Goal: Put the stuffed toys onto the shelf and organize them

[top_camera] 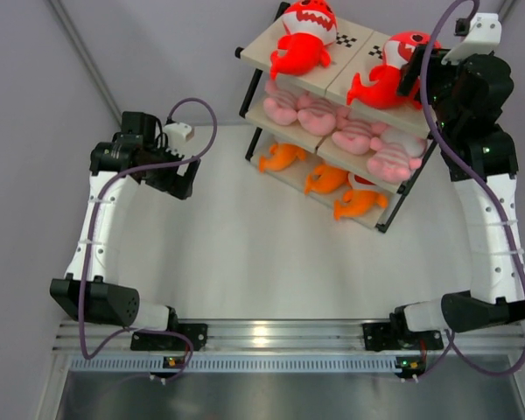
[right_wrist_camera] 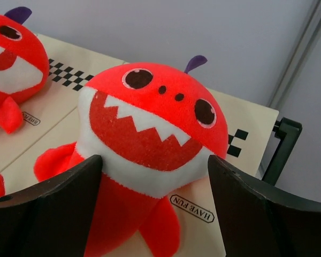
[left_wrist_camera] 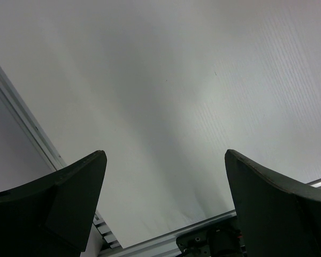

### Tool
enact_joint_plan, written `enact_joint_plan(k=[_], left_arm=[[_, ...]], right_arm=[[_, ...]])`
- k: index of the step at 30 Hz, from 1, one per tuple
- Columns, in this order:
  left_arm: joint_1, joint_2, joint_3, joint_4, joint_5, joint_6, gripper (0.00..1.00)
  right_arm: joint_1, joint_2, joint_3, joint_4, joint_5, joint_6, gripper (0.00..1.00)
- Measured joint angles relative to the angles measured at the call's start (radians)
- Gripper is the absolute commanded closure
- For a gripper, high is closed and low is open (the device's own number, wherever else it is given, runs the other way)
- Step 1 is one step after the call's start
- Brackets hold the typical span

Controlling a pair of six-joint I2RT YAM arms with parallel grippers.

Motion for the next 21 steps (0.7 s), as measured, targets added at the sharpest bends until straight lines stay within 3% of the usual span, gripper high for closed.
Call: enact_joint_plan(k=[10, 13, 15, 21], left_arm=[[0.000, -0.007, 0.000, 0.001, 0.005, 0.000, 0.02], [0.000, -0.007, -0.002, 0.001, 0.005, 0.000, 0.02], [0.000, -0.007, -0.012, 0.002, 0.005, 0.001, 0.02], [0.000, 0.003, -0.084, 0.011, -0.008, 0.000, 0.02]], right_arm=[[-0.097, 0.055, 0.033, 0.019, -0.145, 0.087, 0.21], [-0.105, 0.063, 0.045, 0.018, -0.159, 0.087, 0.16], [-0.111, 0.061, 0.045, 0.018, -0.156, 0.082, 0.01], [-0.118, -0.029, 0.000, -0.005, -0.062, 0.022, 0.01]])
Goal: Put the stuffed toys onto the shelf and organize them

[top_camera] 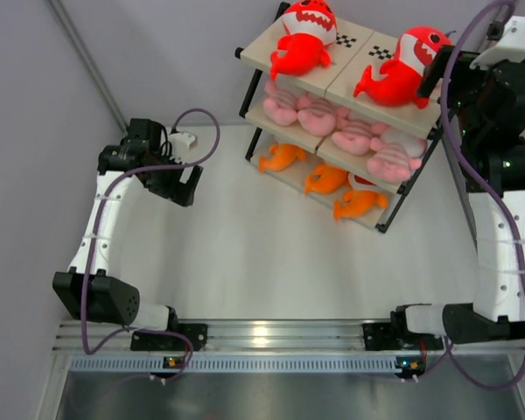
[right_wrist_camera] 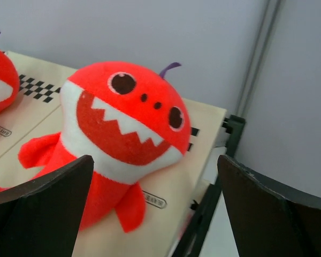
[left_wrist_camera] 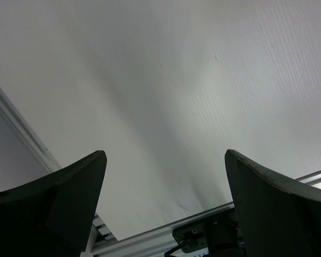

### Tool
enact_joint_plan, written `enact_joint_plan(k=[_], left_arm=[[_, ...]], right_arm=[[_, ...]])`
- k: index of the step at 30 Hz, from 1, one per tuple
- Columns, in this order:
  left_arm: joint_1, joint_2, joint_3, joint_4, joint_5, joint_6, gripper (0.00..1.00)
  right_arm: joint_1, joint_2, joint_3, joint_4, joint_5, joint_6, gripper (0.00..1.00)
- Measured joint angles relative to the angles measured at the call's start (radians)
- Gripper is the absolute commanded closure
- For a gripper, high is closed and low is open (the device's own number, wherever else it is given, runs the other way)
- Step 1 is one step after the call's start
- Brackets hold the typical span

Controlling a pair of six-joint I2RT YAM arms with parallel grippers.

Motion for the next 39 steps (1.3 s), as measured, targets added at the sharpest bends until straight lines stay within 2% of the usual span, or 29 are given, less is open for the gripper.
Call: enact_joint_plan(k=[3, 9, 18, 25, 33, 39], left_arm=[[0.000, 0.011, -0.009, 0.010, 0.002, 0.000, 0.02], [0.000, 0.023, -0.014, 0.022, 0.010, 0.000, 0.02], [0.000, 0.024, -0.121, 0.099, 0.019, 0.000, 0.02], [0.000, 0.039, -0.319, 0.348, -0.002, -0.002, 0.02], [0.000, 0.060, -0.578, 0.727, 0.018, -0.093, 0.02], [0.000, 0.094, -0.691, 0.901, 0.027, -0.167, 0.02]], right_arm=[[-0.014, -0.095, -0.054, -0.014, 0.089, -0.026, 0.01], [-0.066, -0.353, -0.391, 0.034, 0.305, -0.058, 0.01], [-0.349, -0.389, -0.806, 0.045, 0.353, 0.084, 0.01], [-0.370, -0.454, -1.098, 0.115, 0.301, 0.209, 0.01], [-0.370, -0.441, -1.201, 0.186, 0.214, 0.312, 0.01], [-0.370, -0.463, -1.278, 0.215, 0.218, 0.336, 0.01]])
